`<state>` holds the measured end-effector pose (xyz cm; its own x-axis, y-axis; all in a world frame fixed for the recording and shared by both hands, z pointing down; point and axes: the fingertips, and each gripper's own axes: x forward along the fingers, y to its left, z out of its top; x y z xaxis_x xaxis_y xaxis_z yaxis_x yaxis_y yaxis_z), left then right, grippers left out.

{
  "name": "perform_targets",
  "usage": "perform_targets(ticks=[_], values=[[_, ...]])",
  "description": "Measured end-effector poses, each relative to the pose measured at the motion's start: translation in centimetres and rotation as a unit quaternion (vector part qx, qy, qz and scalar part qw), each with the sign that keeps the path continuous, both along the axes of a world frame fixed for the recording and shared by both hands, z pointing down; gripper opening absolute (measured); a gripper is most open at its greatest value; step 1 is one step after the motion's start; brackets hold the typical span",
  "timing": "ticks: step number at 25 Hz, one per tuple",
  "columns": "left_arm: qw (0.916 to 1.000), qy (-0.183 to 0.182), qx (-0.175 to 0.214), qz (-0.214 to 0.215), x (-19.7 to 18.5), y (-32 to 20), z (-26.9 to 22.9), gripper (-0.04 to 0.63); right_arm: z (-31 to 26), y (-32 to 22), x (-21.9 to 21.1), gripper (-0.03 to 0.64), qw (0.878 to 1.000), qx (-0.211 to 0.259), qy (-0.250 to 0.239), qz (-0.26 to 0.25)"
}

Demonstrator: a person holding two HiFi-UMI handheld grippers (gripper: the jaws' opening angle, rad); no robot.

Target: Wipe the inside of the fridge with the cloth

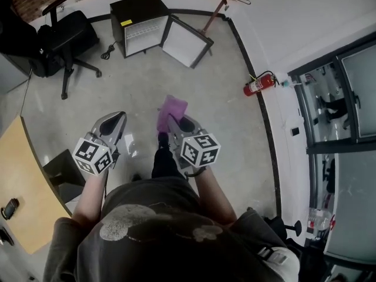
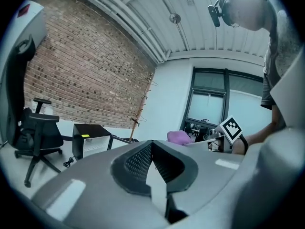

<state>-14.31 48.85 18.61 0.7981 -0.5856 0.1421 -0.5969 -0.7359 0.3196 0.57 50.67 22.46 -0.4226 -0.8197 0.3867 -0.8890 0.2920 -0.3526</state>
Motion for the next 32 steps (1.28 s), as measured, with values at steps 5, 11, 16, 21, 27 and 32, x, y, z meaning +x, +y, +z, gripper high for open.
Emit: perform_targets(ticks=[5,11,16,21,27,32], values=[[0.9998,-0.015,-0.001,-0.011,3.0,-5.9,0.1,0.017,-0.1,-6.6,3.7,0.074,1.0,0.0,-0.009,-0.009],[0.999,-0.021,0.0,-0.039,7.2,-12.9,-0.4,0.017,0.2,-13.5,8.9,0.074,0.999,-0.009,-0.008,-0.034],[0.9982,-0.028,0.005,-0.053,10.5,-17.8,-1.0,0.017,0.4,-18.8,12.9,0.074,0.999,-0.015,-0.011,-0.046],[0.9974,-0.025,0.018,-0.065,12.6,-20.7,-2.1,0.017,0.6,-22.3,15.0,0.074,0.998,-0.017,-0.012,-0.06],[0.997,-0.03,0.008,-0.071,13.2,-22.7,-1.2,0.017,1.7,-24.4,15.5,0.074,0.998,-0.03,-0.019,-0.056],[0.9973,-0.025,-0.001,-0.069,13.9,-25.3,0.1,0.017,2.7,-26.2,16.0,0.074,0.998,-0.04,-0.02,-0.053]])
